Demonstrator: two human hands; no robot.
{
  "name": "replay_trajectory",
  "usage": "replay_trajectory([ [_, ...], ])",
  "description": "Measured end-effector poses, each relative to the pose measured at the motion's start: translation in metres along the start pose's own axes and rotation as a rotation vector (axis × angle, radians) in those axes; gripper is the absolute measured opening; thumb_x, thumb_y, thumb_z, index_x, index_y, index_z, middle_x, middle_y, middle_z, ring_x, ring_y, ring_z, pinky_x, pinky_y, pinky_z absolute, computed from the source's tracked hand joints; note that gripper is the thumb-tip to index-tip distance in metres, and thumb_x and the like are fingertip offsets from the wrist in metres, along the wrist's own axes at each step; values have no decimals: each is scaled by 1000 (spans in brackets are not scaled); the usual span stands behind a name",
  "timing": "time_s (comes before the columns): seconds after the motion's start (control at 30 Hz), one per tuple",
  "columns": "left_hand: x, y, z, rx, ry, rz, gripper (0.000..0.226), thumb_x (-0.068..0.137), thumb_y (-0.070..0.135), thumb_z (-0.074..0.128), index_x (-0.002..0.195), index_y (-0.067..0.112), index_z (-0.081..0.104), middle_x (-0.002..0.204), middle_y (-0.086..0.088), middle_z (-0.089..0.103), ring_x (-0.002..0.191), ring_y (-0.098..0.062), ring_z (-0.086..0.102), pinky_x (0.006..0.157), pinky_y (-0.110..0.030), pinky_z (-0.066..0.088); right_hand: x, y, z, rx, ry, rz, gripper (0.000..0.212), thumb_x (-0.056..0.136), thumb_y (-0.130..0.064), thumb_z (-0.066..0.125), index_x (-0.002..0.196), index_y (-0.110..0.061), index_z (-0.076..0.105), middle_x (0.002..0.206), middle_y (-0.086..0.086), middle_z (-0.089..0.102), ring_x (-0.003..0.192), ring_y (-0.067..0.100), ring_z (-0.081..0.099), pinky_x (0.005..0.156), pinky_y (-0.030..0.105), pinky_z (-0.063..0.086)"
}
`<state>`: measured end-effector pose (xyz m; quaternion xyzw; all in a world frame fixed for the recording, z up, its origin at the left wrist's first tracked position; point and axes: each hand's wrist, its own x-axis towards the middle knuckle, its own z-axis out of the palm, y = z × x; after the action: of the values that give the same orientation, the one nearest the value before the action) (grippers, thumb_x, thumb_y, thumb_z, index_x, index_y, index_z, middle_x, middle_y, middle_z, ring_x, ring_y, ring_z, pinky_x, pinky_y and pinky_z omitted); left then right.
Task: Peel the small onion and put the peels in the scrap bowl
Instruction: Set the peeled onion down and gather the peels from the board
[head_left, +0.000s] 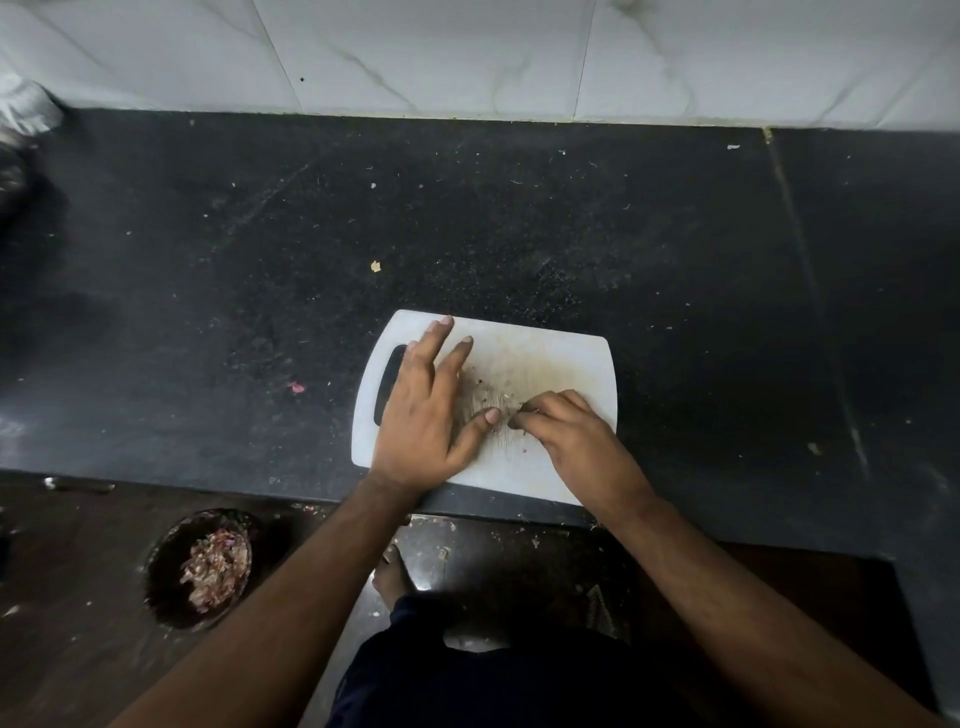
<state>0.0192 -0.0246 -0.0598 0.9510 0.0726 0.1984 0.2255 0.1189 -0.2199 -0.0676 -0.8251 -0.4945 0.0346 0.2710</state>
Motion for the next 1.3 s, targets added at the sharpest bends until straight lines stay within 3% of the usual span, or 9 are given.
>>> replay_trajectory([
  [0.13, -1, 8, -3, -9, -133, 195, 67, 98, 45, 56, 146, -1, 46, 162, -20, 30, 153, -32, 27, 121, -53, 29, 13, -12, -1, 390, 253, 381, 20, 94, -5, 67, 102, -21, 76, 100, -6, 72, 99, 13, 66, 89, 29, 53],
  [0.27, -4, 23, 10, -100, -275, 46, 69, 104, 50, 40, 156, 4, 33, 166, -12, 26, 155, -22, 22, 124, -44, 27, 17, -17, -1, 761, 407, 693, 16, 97, -10, 65, 97, -24, 72, 96, -10, 74, 96, 5, 68, 91, 27, 53],
  [0.47, 2, 48, 42, 189, -331, -117, 85, 102, 60, -5, 160, 2, 16, 170, -17, 9, 159, -26, 5, 129, -42, 10, 9, -15, 7, 791, 472, 697, 23, 106, -10, 47, 104, -28, 61, 91, -6, 63, 80, 8, 58, 81, 29, 53],
  [0.57, 10, 69, 53, -35, -241, -284, 81, 101, 56, -5, 161, 5, 16, 171, -10, 7, 159, -19, 2, 129, -40, 6, 12, -16, 9, 894, 528, 735, 22, 107, -9, 43, 103, -22, 60, 90, -4, 59, 75, 9, 51, 73, 31, 49],
  [0.7, 14, 103, 63, -524, -95, -427, 77, 102, 58, 12, 161, 9, 22, 170, -3, 20, 157, -8, 12, 128, -33, 12, 12, -9, 9, 937, 560, 760, 18, 106, -11, 44, 98, -16, 60, 89, 0, 61, 83, 11, 56, 79, 32, 50],
  [0.8, 17, 105, 56, -765, 54, -534, 73, 103, 56, 18, 157, 7, 29, 164, -3, 32, 152, -7, 26, 126, -33, 23, 12, -11, 8, 1063, 599, 748, 24, 108, -16, 40, 91, -12, 56, 72, 0, 50, 63, 14, 44, 57, 28, 40],
  [0.9, 11, 78, 39, -710, 133, -452, 79, 103, 64, 17, 151, 4, 40, 156, -4, 44, 148, -10, 36, 123, -34, 29, 15, -18, 4, 1142, 632, 723, 41, 109, -32, 39, 73, -25, 56, 65, -4, 44, 56, 10, 33, 50, 26, 26],
  [1.1, 1, 53, 41, -405, -74, -287, 90, 100, 69, 7, 158, 2, 25, 165, -10, 30, 155, -18, 23, 126, -43, 22, 19, -24, -6, 1228, 563, 701, 64, 105, -52, 33, 54, -14, 35, 47, 1, 32, 41, 8, 26, 42, 20, 21],
  [1.3, 30, 81, 62, -476, -53, -446, 103, 91, 77, -7, 158, 7, 29, 165, -7, 33, 155, -15, 20, 128, -39, 13, 17, -20, -6, 1237, 543, 734, 64, 101, -54, 34, 50, -16, 35, 44, -3, 32, 40, 9, 25, 42, 22, 20],
])
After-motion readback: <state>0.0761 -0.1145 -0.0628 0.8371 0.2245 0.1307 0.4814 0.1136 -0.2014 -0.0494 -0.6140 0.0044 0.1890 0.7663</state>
